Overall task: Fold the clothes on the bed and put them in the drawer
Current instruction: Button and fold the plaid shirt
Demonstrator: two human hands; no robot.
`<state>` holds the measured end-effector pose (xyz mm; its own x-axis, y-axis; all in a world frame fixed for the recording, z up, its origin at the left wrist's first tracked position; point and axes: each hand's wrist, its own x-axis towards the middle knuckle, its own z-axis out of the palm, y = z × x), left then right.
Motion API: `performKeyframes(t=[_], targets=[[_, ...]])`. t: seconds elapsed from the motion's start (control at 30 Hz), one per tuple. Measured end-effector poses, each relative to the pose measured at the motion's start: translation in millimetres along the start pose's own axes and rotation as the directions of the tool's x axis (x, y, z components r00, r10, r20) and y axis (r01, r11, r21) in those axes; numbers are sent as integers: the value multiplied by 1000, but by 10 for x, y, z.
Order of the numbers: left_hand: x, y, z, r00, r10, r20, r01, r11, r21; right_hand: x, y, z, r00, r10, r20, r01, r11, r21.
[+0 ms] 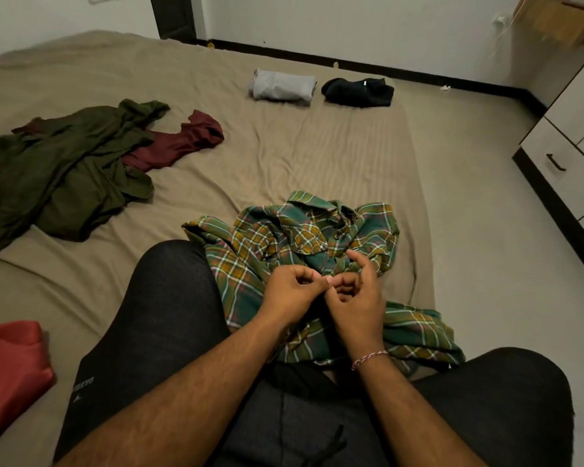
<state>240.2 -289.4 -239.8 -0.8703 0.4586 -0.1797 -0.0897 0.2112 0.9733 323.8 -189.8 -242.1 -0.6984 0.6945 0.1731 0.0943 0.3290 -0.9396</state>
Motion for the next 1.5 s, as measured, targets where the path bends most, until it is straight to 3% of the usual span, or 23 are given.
performKeyframes(t=[0.17, 0.27, 0.33, 0.4, 0.43, 0.57, 0.63, 0.7, 0.8, 0.87, 0.93, 1.0, 1.03, 1.07, 1.17, 1.23, 1.3, 1.37, 1.5], targets=[[75, -23, -16, 999, 12, 34, -17, 985, 170, -5, -1, 15, 1000, -6, -5, 6, 998, -61], [116, -13, -51, 990, 6, 141, -23, 993, 119, 87, -19, -32, 991, 121, 57, -131, 971, 203], [106, 22, -88, 973, 14, 231, -13, 1000, -5, 144, -40, -110, 959, 198, 202, -270, 855, 443], [84, 65, -126, 947, 37, 319, -10, 996, -87, 173, -47, -170, 918, 225, 328, -380, 739, 556], [71, 89, -136, 932, 53, 359, -18, 995, -100, 187, -46, -188, 913, 226, 340, -389, 734, 556], [53, 128, -100, 915, 103, 390, -87, 994, -60, 222, -36, -223, 979, 104, 176, -150, 950, 273], [72, 121, -95, 932, 138, 335, -124, 990, -64, 209, -93, -263, 982, 53, 181, -96, 968, 234], [98, 104, -102, 945, 194, 263, -195, 980, -21, 212, -92, -358, 965, -4, 262, -36, 988, 150], [120, 105, -108, 953, 226, 203, -232, 973, 5, 260, 7, -484, 873, -72, 482, 201, 955, -221], [105, 144, -119, 940, 223, 260, -238, 971, 28, 262, 42, -483, 878, -64, 474, 209, 943, -260], [55, 177, -130, 892, 298, 340, -382, 899, 213, 271, 27, -467, 917, -66, 394, 144, 974, -174], [42, 124, -118, 841, 402, 363, -540, 675, 503, 274, -18, -468, 938, -69, 340, 101, 992, -77], [45, 116, -111, 832, 447, 329, -548, 571, 611, 277, -44, -480, 947, -67, 315, 86, 995, -47], [54, 129, -123, 834, 486, 261, -520, 534, 667, 278, -50, -489, 955, -58, 290, 72, 997, -39], [176, 209, -282, 867, 488, 105, -446, 662, 603, 281, -33, -527, 978, -20, 207, 49, 989, -136], [258, 289, -443, 888, 441, 132, -442, 735, 514, 282, -30, -570, 986, 0, 167, 27, 987, -156], [308, 371, -607, 880, 432, 198, -471, 739, 482, 313, -18, -624, 988, 20, 153, -2, 993, -117], [334, 420, -728, 879, 428, 213, -476, 753, 454, 346, 1, -675, 981, 56, 187, -35, 993, -115], [364, 400, -788, 923, 325, 208, -374, 884, 281, 421, 67, -807, 940, 136, 313, -41, 956, -291]])
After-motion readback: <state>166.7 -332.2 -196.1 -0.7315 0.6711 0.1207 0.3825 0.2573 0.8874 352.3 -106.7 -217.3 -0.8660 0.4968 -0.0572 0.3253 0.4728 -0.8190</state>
